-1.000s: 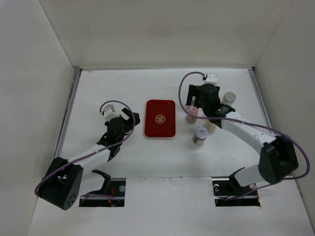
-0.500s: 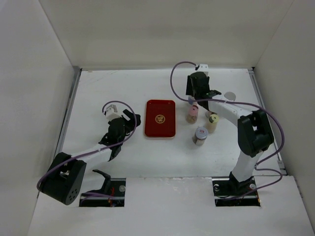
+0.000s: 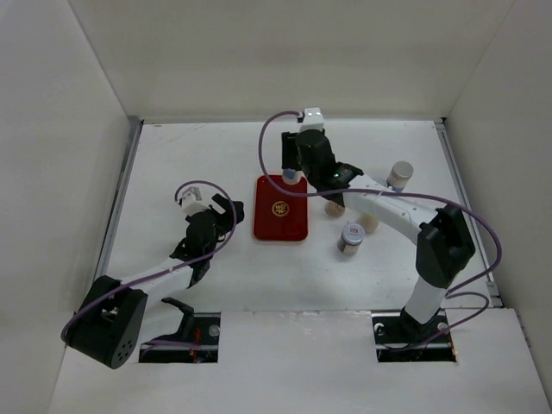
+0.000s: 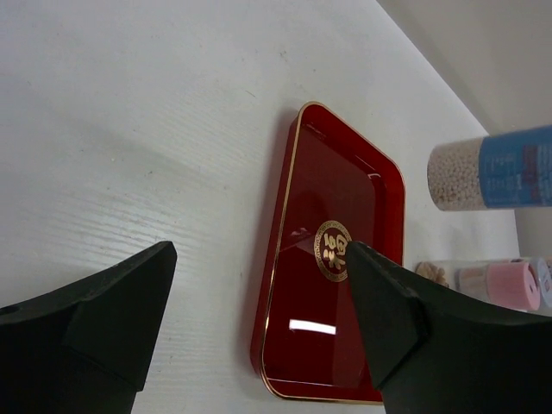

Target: Organize the condiment bottles

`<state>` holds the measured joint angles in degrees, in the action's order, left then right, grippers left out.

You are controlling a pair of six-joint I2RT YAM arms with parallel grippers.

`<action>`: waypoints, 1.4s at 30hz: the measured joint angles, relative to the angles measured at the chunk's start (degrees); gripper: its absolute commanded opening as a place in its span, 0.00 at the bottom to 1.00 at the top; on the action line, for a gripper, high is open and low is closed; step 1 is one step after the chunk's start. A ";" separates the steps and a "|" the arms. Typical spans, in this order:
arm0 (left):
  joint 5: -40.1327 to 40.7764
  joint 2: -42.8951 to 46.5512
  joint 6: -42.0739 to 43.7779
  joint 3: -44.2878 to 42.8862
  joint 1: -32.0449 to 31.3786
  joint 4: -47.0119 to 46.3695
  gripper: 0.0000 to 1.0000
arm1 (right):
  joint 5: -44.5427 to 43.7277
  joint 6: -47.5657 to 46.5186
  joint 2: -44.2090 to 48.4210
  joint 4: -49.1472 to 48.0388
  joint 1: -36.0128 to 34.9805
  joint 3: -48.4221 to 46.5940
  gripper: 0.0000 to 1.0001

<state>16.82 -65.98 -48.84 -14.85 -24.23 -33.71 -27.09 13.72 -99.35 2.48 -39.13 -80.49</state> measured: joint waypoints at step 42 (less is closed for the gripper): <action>-1.53 0.20 -0.94 0.74 1.73 -0.42 0.83 | -6.25 5.97 15.69 -13.14 -0.85 26.05 0.93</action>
<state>15.29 -65.78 -49.78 -14.11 -22.50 -34.13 -33.34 19.68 -83.66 -10.66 -39.99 -54.43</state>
